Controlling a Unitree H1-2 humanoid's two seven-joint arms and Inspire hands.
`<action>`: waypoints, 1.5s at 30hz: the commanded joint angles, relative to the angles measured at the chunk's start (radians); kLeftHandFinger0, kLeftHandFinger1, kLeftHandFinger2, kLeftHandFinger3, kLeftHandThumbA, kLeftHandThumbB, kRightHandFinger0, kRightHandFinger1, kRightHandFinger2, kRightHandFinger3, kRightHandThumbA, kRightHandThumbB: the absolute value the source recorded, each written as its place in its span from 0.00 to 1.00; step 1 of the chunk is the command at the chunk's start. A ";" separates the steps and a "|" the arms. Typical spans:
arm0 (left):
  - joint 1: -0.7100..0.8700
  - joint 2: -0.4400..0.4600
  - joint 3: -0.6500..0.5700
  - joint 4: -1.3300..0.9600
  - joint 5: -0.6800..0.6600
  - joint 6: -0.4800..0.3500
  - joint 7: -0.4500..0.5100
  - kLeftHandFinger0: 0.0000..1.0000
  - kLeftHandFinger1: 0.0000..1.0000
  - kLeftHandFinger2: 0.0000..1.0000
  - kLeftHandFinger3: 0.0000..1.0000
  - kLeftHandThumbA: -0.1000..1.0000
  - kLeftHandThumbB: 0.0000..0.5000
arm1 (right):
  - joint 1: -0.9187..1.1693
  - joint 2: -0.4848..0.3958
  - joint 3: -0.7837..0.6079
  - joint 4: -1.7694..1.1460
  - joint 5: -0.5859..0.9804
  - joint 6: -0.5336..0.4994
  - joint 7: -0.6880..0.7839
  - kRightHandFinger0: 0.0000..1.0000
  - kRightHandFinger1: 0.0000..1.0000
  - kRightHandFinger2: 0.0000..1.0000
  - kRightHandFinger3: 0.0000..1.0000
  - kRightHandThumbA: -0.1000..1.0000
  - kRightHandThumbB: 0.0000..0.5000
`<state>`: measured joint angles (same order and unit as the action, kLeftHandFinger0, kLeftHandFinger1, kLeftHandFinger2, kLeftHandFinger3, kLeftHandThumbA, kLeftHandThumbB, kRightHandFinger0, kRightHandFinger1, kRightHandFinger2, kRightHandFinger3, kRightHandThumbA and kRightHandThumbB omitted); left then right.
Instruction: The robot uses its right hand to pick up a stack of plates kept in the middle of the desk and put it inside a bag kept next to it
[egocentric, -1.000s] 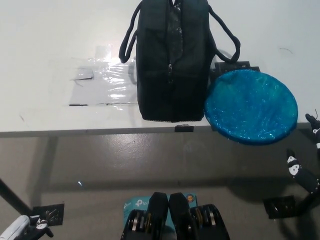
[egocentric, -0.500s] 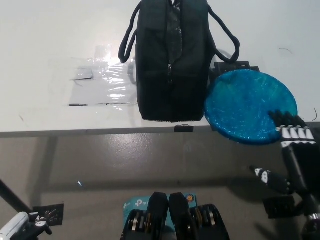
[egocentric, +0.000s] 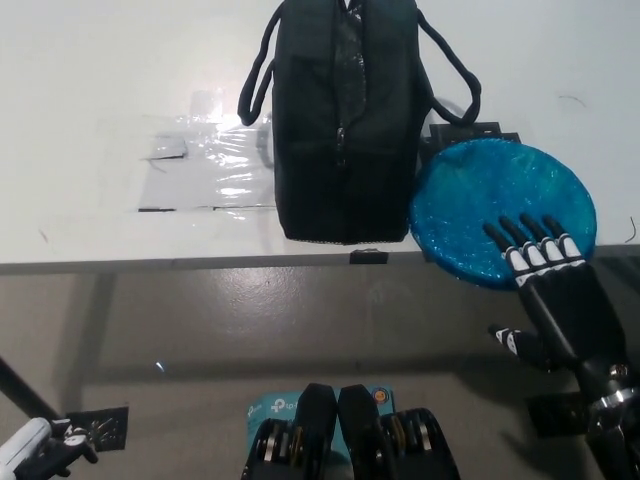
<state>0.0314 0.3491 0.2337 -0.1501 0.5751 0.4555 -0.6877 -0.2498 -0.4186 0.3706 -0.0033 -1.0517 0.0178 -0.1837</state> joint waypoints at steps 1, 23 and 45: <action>-0.017 0.014 0.011 -0.036 0.022 0.015 -0.031 0.70 0.81 0.92 1.00 0.73 0.29 | -0.051 -0.020 0.001 0.041 -0.040 -0.048 -0.069 1.00 1.00 1.00 1.00 0.95 1.00; -0.026 0.027 0.008 -0.039 0.032 0.015 -0.063 0.72 0.83 0.94 1.00 0.77 0.34 | -0.243 0.022 0.049 0.474 -0.200 -0.011 -0.639 1.00 1.00 1.00 1.00 0.07 0.62; -0.032 0.027 0.006 -0.036 0.039 0.015 -0.067 0.72 0.85 0.96 1.00 0.80 0.35 | -0.183 0.061 -0.090 0.261 0.294 -0.339 -0.431 0.00 0.00 0.23 0.21 0.00 0.65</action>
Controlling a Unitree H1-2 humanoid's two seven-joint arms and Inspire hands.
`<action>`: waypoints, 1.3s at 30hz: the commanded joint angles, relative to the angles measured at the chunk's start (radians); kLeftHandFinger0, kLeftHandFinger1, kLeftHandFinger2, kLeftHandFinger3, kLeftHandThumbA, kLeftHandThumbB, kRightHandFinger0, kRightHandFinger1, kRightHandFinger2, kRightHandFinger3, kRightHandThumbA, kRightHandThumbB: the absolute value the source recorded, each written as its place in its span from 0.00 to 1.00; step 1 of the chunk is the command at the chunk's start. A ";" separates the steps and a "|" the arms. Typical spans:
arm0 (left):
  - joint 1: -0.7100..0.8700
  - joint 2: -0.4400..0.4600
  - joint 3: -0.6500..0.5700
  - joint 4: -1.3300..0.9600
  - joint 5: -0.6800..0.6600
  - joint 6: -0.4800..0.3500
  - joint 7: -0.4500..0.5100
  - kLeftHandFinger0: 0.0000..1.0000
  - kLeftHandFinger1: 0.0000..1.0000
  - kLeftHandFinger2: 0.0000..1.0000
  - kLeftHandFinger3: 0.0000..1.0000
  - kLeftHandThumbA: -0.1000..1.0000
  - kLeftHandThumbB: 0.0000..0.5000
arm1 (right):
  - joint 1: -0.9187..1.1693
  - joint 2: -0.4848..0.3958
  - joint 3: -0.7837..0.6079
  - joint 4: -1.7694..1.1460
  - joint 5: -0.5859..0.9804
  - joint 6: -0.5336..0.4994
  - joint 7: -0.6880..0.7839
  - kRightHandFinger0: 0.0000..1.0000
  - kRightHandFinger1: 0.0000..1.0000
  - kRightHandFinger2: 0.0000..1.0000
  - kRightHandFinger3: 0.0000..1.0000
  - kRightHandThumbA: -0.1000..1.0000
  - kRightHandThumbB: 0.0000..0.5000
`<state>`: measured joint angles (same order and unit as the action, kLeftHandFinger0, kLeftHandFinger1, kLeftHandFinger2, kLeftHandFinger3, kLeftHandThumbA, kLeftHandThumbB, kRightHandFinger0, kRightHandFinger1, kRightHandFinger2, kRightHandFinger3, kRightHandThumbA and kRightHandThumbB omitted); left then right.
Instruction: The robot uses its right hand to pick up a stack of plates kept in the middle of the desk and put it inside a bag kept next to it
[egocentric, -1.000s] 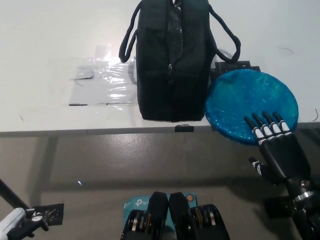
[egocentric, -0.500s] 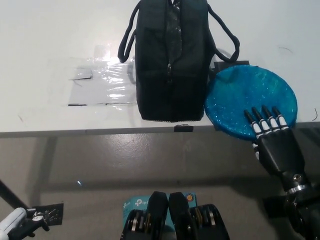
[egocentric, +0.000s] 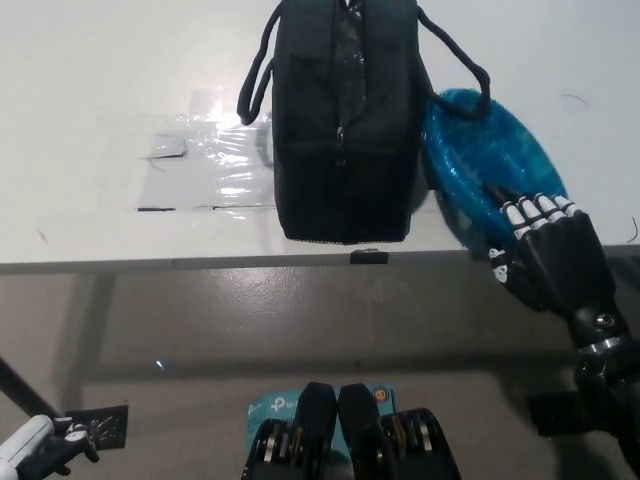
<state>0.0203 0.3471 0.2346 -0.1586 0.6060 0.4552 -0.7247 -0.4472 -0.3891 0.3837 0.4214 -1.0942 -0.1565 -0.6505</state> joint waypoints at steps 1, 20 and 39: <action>-0.021 0.025 0.010 -0.031 0.007 0.015 -0.030 0.72 0.85 0.96 1.00 0.79 0.37 | 0.030 0.045 -0.122 -0.196 0.404 -0.154 0.082 0.00 0.00 0.21 0.19 0.00 0.60; -0.011 0.016 0.009 -0.023 0.009 0.015 -0.016 0.69 0.83 0.94 1.00 0.81 0.37 | 0.075 0.302 -0.531 -0.616 1.331 0.139 0.196 0.00 0.00 0.24 0.10 0.00 0.35; -0.009 0.014 0.012 -0.028 0.017 0.015 -0.029 0.71 0.83 0.94 1.00 0.79 0.36 | -0.286 0.229 -0.579 -0.689 1.333 0.222 0.256 0.00 0.00 0.23 0.11 0.00 0.35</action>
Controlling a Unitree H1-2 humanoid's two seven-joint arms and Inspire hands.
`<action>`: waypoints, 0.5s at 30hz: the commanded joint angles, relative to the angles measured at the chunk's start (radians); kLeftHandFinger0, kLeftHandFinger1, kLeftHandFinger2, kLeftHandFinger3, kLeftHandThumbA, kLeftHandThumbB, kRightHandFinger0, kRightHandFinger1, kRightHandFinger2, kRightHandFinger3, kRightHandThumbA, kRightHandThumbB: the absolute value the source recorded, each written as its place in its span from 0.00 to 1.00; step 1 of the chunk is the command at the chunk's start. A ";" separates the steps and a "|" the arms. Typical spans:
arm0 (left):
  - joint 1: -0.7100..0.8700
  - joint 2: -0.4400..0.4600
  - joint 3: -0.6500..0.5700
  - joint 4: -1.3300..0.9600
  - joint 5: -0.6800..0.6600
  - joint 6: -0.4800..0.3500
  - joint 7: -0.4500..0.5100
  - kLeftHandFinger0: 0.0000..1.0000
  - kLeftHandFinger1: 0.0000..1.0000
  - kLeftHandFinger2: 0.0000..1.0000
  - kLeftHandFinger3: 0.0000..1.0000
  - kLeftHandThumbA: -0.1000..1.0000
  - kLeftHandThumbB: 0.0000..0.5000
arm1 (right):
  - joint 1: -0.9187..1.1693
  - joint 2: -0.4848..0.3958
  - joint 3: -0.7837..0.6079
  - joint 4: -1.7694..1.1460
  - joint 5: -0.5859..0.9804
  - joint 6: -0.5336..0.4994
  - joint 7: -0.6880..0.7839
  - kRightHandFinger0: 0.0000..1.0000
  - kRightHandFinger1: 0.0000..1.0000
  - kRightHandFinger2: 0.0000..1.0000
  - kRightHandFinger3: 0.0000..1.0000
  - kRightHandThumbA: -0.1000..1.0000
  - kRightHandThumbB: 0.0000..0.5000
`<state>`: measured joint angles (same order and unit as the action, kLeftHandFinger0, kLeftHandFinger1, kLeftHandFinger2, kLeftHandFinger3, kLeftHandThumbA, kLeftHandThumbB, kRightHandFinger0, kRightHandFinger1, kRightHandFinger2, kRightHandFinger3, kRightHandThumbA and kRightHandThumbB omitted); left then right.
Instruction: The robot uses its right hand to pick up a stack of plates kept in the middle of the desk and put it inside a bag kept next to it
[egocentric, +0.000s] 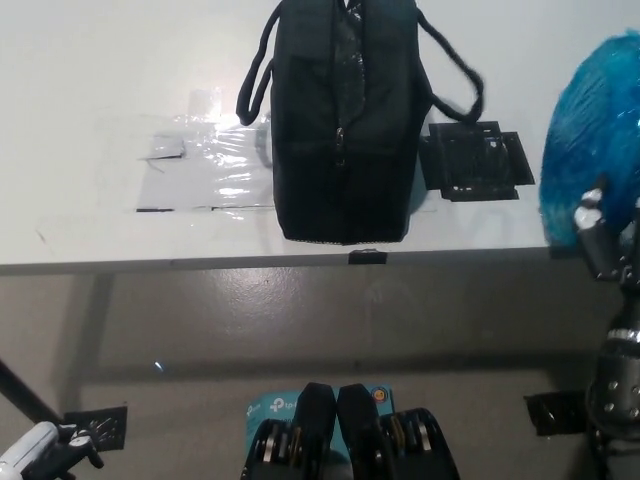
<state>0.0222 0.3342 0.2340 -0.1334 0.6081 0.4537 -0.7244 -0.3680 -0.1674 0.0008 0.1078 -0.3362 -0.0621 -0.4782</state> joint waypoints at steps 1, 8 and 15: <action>-0.010 0.029 0.012 -0.054 0.013 0.016 -0.028 0.71 0.83 0.94 1.00 0.80 0.41 | -0.417 0.002 -0.189 -0.370 0.556 0.154 0.097 0.00 0.00 0.22 0.09 0.00 0.38; -0.012 0.023 0.019 -0.053 0.020 0.016 -0.032 0.73 0.83 0.94 1.00 0.79 0.39 | -0.537 0.000 -0.166 -0.340 0.563 0.210 0.180 0.00 0.00 0.22 0.11 0.00 0.40; -0.009 0.025 0.014 -0.056 0.015 0.016 -0.029 0.74 0.84 0.95 1.00 0.77 0.36 | -0.615 0.064 -0.118 -0.302 0.515 0.264 0.201 0.00 0.00 0.17 0.00 0.00 0.46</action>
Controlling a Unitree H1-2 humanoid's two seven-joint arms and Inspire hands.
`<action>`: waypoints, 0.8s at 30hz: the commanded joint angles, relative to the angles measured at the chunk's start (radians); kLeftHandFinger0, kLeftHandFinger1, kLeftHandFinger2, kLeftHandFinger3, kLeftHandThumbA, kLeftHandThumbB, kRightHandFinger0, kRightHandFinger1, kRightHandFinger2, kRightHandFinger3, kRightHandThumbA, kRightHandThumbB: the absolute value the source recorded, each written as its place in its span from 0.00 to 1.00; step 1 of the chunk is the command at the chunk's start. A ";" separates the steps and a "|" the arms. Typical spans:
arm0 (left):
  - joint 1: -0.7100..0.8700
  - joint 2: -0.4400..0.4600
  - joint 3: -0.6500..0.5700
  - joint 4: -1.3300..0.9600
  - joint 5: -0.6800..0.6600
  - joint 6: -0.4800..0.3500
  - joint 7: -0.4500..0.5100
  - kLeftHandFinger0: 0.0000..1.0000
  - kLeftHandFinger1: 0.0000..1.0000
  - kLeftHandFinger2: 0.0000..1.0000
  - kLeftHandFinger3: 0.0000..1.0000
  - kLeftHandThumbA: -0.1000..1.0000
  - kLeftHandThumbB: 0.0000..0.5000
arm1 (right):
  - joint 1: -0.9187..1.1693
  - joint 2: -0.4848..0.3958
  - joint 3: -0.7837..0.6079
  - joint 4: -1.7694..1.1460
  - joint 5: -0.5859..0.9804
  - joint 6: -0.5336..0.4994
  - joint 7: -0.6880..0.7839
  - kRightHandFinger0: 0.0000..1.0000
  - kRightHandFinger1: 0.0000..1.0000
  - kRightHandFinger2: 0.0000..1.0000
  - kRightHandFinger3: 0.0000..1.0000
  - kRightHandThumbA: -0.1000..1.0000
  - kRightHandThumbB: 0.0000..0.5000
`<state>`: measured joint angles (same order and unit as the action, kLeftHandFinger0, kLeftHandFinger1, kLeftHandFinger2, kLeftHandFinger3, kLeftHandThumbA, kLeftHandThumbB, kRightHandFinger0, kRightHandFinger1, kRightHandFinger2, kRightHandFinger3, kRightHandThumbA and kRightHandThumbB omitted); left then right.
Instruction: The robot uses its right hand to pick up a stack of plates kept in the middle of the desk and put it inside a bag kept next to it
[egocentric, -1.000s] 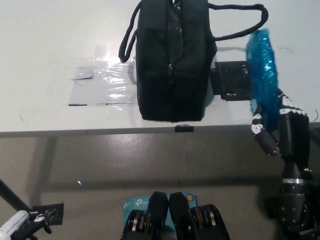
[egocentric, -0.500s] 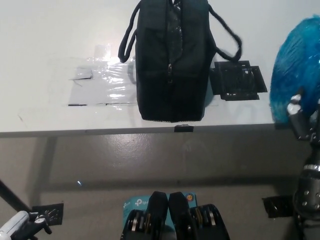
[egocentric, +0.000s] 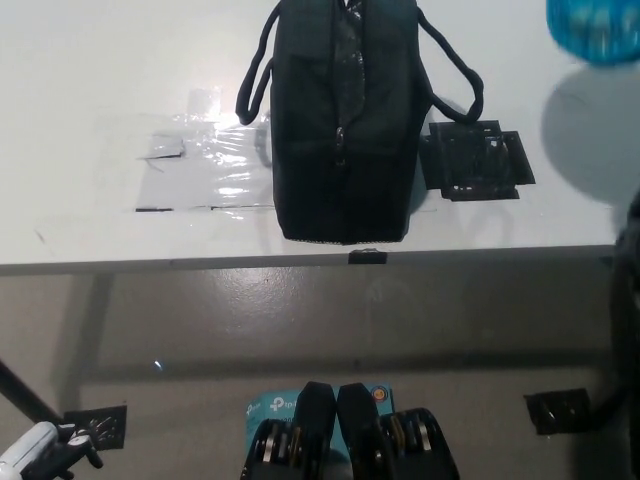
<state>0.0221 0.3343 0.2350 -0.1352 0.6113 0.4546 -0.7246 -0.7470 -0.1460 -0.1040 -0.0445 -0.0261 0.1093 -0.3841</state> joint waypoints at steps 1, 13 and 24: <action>-0.008 0.024 0.013 -0.055 0.012 0.015 -0.029 0.74 0.84 0.94 1.00 0.77 0.36 | -0.237 0.046 -0.013 -0.150 0.205 0.096 0.109 0.00 0.00 0.16 0.00 0.00 0.46; -0.015 0.029 0.010 -0.059 0.014 0.015 -0.042 0.74 0.84 0.95 1.00 0.79 0.35 | -0.214 0.139 0.061 -0.125 0.183 0.106 0.184 0.00 0.00 0.20 0.05 0.00 0.49; -0.020 0.014 0.023 -0.064 0.028 0.015 -0.058 0.75 0.85 0.95 1.00 0.78 0.38 | -0.116 0.132 0.192 -0.061 -0.024 0.059 0.181 0.00 0.00 0.00 0.00 0.00 0.43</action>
<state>0.0167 0.3419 0.2418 -0.1680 0.6256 0.4559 -0.7667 -0.8406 0.0053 0.0564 -0.1057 0.0721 0.2288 -0.2138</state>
